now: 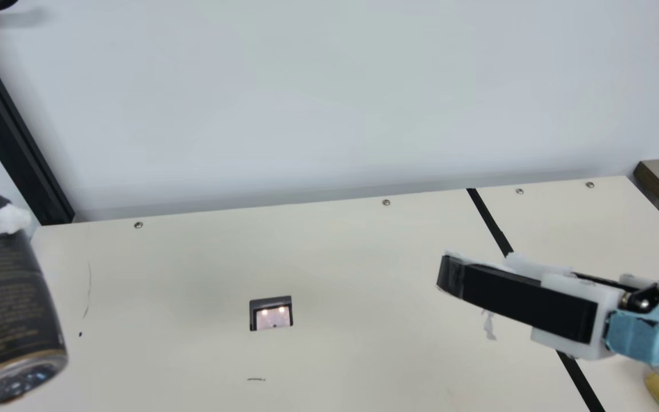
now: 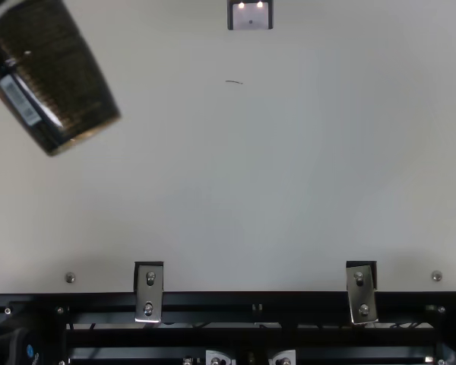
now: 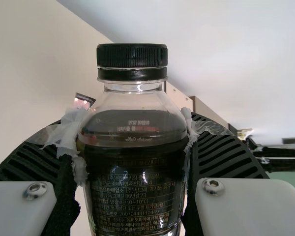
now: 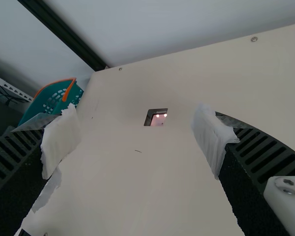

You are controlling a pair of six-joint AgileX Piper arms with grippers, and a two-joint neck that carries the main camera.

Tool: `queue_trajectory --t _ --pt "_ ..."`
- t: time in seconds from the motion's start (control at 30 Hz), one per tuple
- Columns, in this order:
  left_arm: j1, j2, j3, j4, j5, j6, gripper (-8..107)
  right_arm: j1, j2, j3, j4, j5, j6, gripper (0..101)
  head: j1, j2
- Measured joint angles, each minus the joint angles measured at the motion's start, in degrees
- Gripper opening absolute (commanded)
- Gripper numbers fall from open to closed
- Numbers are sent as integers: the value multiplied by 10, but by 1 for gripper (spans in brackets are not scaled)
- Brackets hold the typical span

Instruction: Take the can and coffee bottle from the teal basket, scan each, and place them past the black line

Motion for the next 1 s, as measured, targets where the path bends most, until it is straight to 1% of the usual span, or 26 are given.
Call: queue_trajectory --t 0.2,0.37,0.47,0.63,0.73,0.87,1.0 --pt "-43 -19 -7 -14 0 -69 10 0 0 0 0 0 0 101 3 0" --pt "-75 -37 -24 -15 -1 -110 10 0 0 0 0 0 0 101 0 0" --pt "-104 -43 -30 -7 -19 -131 10 0 0 0 0 0 0 101 0 0" --pt "-177 -51 -37 23 -66 -172 10 0 0 0 0 0 0 101 3 0" --pt "-231 -50 -40 50 -102 -200 10 0 0 0 0 0 0 101 0 0" --pt "-307 -37 -52 90 -148 -242 10 0 0 0 0 0 0 101 0 0" --pt "-383 -18 -74 132 -193 -290 10 0 0 0 0 0 0 101 3 0"
